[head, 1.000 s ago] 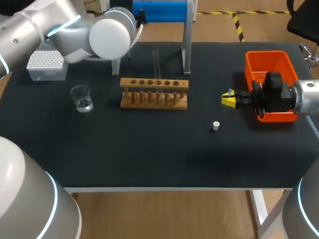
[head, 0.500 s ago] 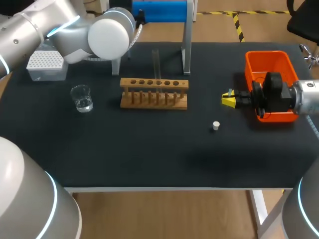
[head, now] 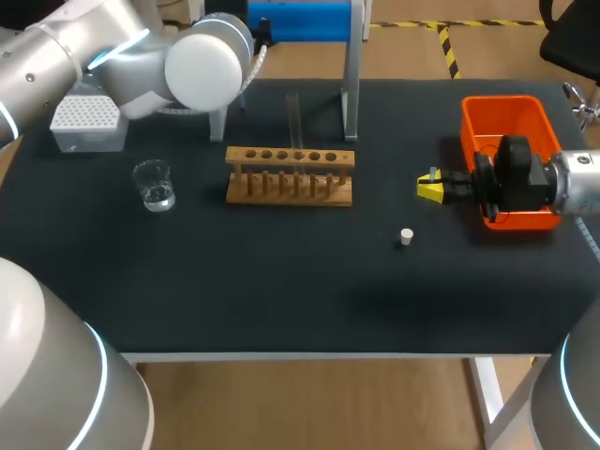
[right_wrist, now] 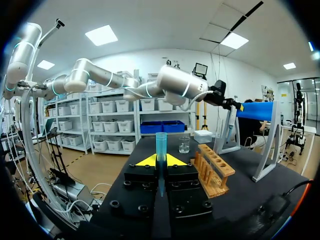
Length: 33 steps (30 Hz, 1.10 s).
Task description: Invert the test tube, pick up the pipette, mount the tip to pipette, aspirate from beaker and dispense into the tube, eject the tip, return the pipette, and cap with the stopper.
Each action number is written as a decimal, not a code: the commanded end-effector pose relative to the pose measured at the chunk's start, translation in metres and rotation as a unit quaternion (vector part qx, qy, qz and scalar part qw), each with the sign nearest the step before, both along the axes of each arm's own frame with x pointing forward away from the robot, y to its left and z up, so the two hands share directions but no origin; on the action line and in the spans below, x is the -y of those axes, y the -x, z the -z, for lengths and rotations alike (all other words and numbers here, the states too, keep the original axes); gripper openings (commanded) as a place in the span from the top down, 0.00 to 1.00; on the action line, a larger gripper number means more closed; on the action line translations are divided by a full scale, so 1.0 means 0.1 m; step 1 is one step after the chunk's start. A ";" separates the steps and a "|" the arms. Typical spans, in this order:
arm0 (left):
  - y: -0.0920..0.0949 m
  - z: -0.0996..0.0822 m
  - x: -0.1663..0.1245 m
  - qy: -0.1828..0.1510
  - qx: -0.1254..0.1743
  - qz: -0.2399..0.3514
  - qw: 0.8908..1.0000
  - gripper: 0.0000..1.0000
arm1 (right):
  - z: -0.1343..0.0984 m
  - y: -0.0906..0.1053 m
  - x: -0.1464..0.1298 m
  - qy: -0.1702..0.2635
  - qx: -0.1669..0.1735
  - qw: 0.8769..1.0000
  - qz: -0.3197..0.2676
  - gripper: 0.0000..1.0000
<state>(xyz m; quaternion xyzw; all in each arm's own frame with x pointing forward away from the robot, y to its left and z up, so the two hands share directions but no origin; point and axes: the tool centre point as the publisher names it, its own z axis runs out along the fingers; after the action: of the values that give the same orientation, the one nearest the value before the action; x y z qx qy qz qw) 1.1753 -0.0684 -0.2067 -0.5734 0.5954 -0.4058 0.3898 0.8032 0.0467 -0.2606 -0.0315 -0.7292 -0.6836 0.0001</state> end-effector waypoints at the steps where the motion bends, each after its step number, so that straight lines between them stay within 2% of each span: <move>1: -0.04 0.00 -0.01 0.001 -0.002 -0.001 1.000 0.05 | 0.00 0.00 0.01 0.000 0.000 1.000 -0.001 1.00; 3: -0.05 0.00 -0.01 0.001 -0.002 -0.002 1.000 0.07 | 0.00 0.00 0.01 0.000 0.000 1.000 -0.001 1.00; 6: -0.04 0.00 0.00 0.002 -0.002 -0.003 1.000 0.18 | 0.00 0.00 0.01 0.000 0.000 1.000 -0.001 1.00; 8: -0.04 0.00 0.00 0.001 -0.002 -0.003 1.000 0.17 | 0.00 0.00 0.01 0.000 0.000 1.000 -0.001 1.00; 10: -0.04 0.00 0.01 0.001 -0.002 -0.003 1.000 0.26 | 0.00 0.00 0.01 0.000 0.000 1.000 -0.001 1.00; 15: -0.02 0.00 0.02 0.001 -0.002 -0.003 1.000 0.31 | 0.00 0.00 0.01 0.000 0.000 1.000 -0.001 1.00; 19: -0.01 0.01 0.02 0.002 -0.003 -0.003 1.000 0.64 | 0.00 0.00 0.01 0.000 0.000 1.000 -0.001 1.00; 20: -0.01 0.02 0.02 0.002 -0.003 -0.004 1.000 0.65 | 0.00 0.00 0.01 0.000 0.000 1.000 -0.001 1.00; 28: 0.01 0.04 0.03 0.005 -0.006 -0.006 1.000 0.53 | 0.00 0.00 0.01 0.000 0.000 1.000 -0.001 1.00; 33: 0.02 0.05 0.03 0.006 -0.006 -0.007 1.000 0.53 | 0.00 0.00 0.01 0.000 0.000 1.000 -0.001 1.00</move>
<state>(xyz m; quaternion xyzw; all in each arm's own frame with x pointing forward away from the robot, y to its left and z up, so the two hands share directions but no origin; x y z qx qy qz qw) 1.1739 -0.0702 -0.2118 -0.5812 0.5920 -0.4040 0.3854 0.8032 0.0467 -0.2606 -0.0315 -0.7292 -0.6836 0.0001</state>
